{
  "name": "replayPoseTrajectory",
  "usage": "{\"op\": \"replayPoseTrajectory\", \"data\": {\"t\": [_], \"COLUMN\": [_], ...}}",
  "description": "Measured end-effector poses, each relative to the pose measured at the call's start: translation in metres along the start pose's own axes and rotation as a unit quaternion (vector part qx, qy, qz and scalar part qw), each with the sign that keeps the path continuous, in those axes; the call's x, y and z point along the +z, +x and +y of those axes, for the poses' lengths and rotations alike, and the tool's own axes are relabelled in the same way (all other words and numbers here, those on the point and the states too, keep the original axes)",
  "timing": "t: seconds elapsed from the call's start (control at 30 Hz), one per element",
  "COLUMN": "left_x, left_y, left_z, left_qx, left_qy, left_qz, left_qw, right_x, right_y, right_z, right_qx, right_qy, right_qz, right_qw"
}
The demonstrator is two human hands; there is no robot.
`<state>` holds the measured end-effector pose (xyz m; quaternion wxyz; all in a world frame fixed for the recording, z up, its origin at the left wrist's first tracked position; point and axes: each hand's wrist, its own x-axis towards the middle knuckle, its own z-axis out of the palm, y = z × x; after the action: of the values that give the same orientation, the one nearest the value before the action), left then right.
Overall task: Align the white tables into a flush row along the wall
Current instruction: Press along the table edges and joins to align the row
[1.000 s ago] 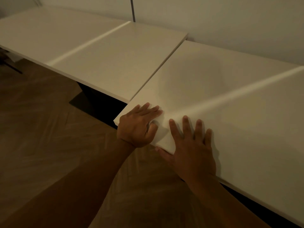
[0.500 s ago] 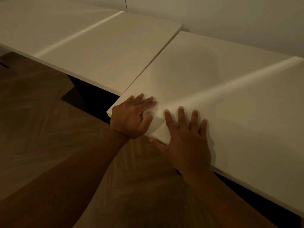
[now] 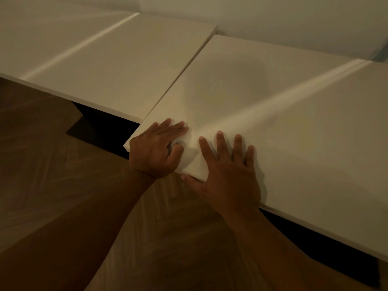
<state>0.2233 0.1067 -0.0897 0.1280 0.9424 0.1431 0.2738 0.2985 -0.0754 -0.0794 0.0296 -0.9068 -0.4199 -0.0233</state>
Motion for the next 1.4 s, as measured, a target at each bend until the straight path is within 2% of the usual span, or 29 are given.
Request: {"op": "replayPoseTrajectory", "data": {"t": [0.27, 0.43, 0.57, 0.73, 0.97, 1.13, 1.27, 1.4], "left_x": [-0.001, -0.008, -0.015, -0.002, 0.032, 0.059, 0.079, 0.094], "left_y": [-0.001, -0.002, -0.003, -0.016, -0.019, -0.018, -0.015, -0.009], "left_z": [-0.001, -0.001, 0.014, 0.075, 0.168, 0.233, 0.276, 0.313], "left_qx": [0.001, 0.001, 0.058, 0.173, 0.237, 0.208, 0.227, 0.211], "left_qy": [0.0, 0.031, 0.1, 0.075, 0.087, 0.059, 0.046, 0.043], "left_qz": [0.01, -0.096, -0.224, -0.274, -0.287, -0.291, -0.274, -0.277], "left_qw": [1.0, 0.995, 0.968, 0.943, 0.924, 0.932, 0.934, 0.936], "right_x": [0.002, -0.003, -0.005, -0.007, -0.011, -0.027, -0.041, -0.049], "right_y": [0.0, -0.006, -0.018, -0.063, -0.145, -0.195, -0.229, -0.247], "right_z": [0.0, 0.004, 0.023, 0.075, 0.166, 0.243, 0.303, 0.355], "right_qx": [0.003, -0.011, -0.035, -0.024, 0.021, 0.087, 0.143, 0.14], "right_qy": [0.014, 0.033, 0.063, 0.043, 0.016, 0.015, -0.005, -0.032], "right_qz": [0.006, 0.0, 0.0, 0.019, 0.01, -0.015, -0.025, -0.029], "right_qw": [1.0, 0.999, 0.997, 0.999, 1.0, 0.996, 0.989, 0.989]}}
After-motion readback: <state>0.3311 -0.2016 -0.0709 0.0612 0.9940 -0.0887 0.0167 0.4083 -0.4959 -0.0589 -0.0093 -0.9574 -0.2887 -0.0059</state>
